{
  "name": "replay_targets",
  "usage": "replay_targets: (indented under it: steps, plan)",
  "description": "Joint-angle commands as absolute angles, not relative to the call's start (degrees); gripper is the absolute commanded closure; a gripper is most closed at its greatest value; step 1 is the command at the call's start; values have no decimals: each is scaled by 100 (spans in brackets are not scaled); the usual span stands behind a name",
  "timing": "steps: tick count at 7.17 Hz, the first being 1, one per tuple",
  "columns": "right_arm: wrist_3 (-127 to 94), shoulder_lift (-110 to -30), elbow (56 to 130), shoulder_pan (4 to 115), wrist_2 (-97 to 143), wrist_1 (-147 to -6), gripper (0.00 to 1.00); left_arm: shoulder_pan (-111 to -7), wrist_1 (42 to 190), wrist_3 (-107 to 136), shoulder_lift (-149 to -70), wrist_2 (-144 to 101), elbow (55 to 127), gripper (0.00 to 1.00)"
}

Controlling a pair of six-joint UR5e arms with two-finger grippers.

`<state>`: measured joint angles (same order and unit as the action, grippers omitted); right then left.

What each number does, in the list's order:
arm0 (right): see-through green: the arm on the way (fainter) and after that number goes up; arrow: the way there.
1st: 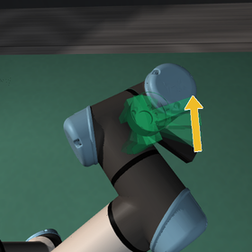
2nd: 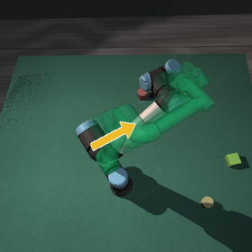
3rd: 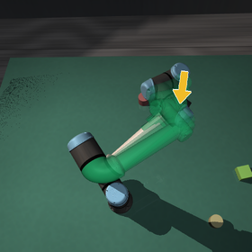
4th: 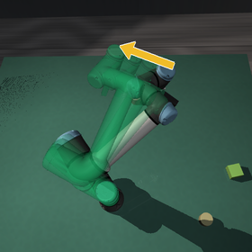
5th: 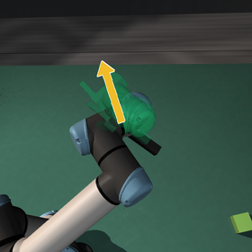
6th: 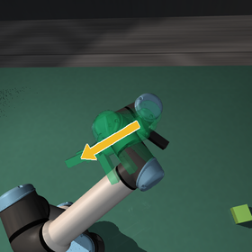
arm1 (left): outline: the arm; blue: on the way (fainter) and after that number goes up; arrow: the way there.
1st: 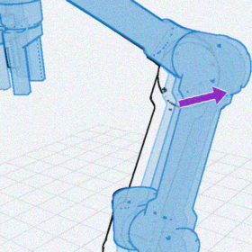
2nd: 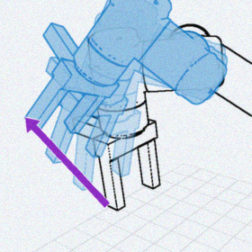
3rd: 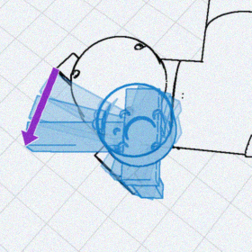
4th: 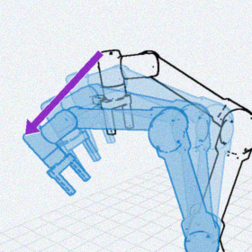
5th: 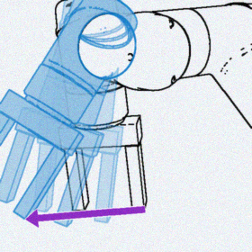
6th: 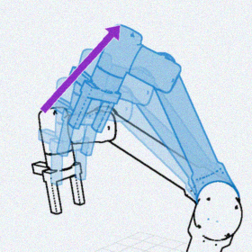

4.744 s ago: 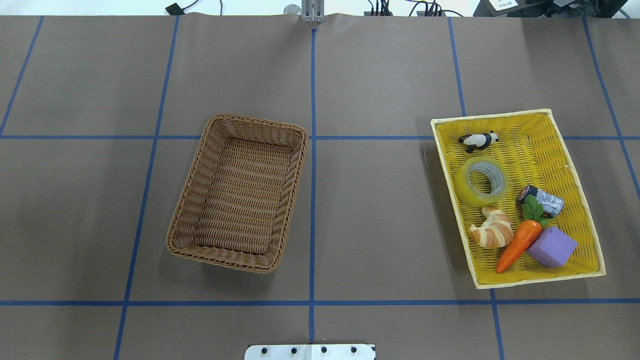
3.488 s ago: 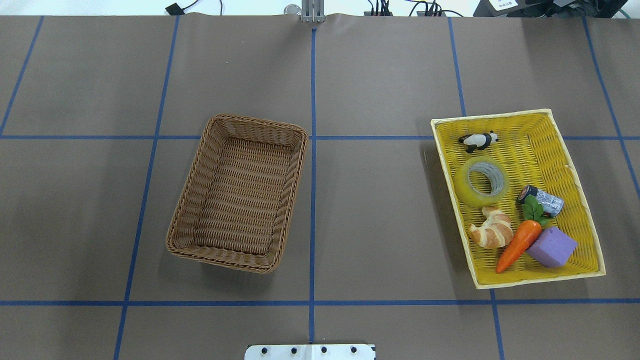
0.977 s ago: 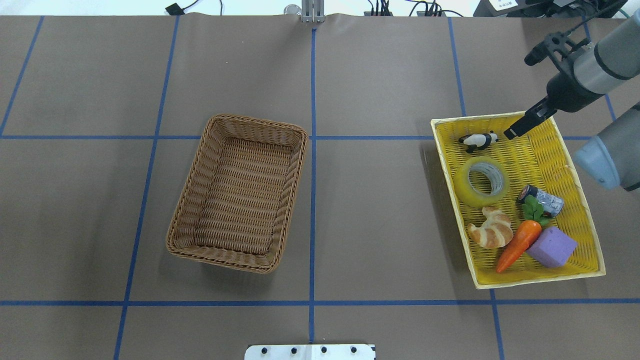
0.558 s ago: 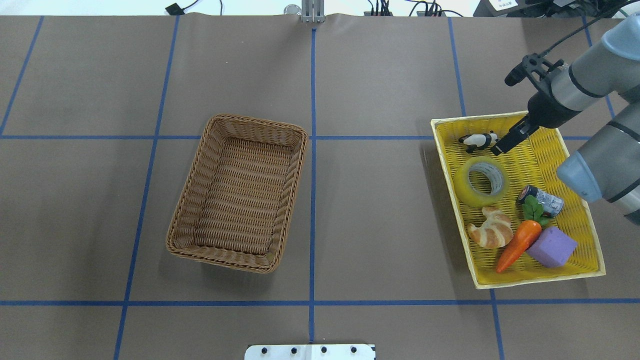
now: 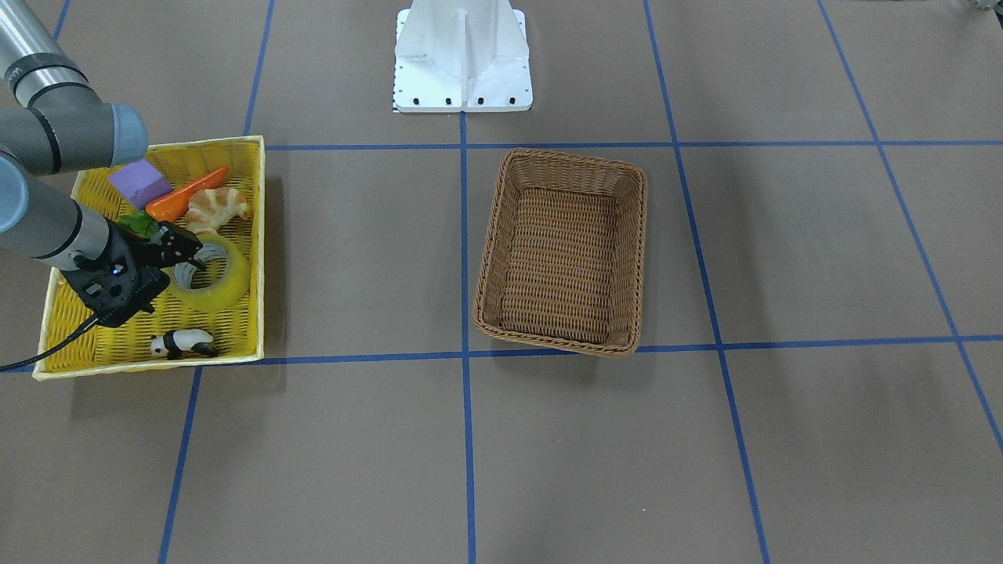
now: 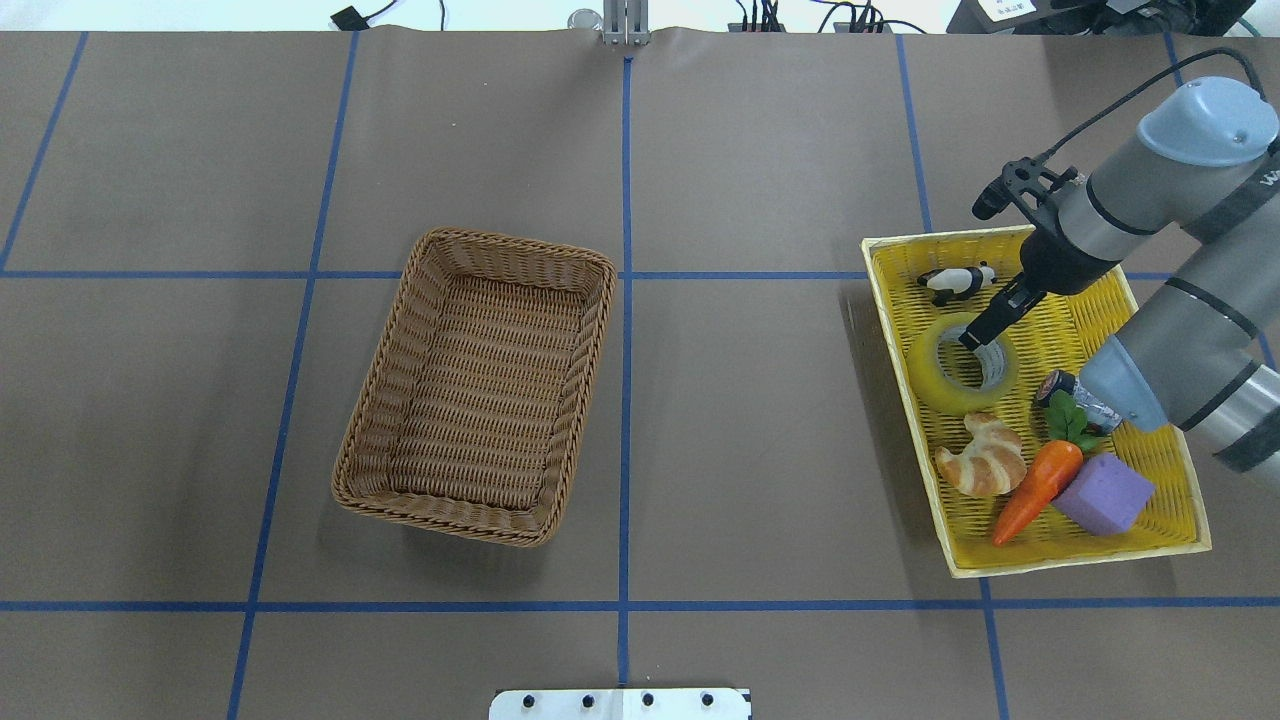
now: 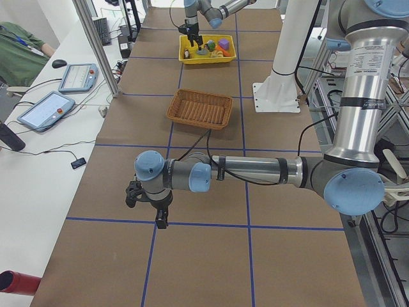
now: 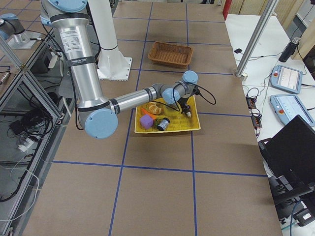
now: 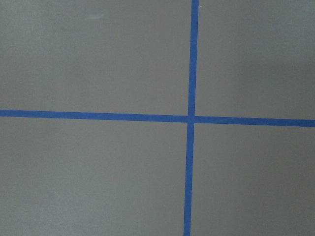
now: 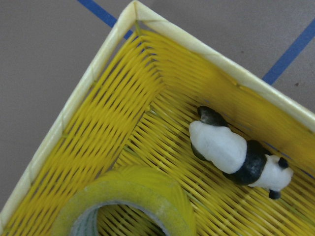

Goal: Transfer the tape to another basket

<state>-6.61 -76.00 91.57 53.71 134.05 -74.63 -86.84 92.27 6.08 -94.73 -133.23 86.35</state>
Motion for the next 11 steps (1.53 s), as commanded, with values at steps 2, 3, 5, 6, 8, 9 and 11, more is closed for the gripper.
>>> replay_targets:
  steps: [2,3,5,6,8,9,11]
  plan:
    - [-685,-7611,8956,5282,13412,-7462,1,-8684,9237,615,-9501,-13333,8701,2]
    - [-668,-7603,8956,5282,13421,-7453,20,-8684,9229,615,-9492,-13333,8701,2]
    - [-659,-7629,8965,5291,13421,-7375,100,-8675,9229,624,-9544,-13691,8692,2]
    - [-703,-7638,8982,5300,13421,-7374,100,-8684,9229,615,-9606,-13711,8736,2]
    - [-738,-7603,9174,5544,13447,-7374,100,-8675,9202,624,-9677,-14008,8903,2]
    - [-756,-7594,9419,5850,13804,-7409,100,-8675,9211,650,-9685,-14018,8938,2]
    - [-852,-7585,9492,6562,14910,-7383,100,-8649,9237,868,-9738,-14027,9139,2]
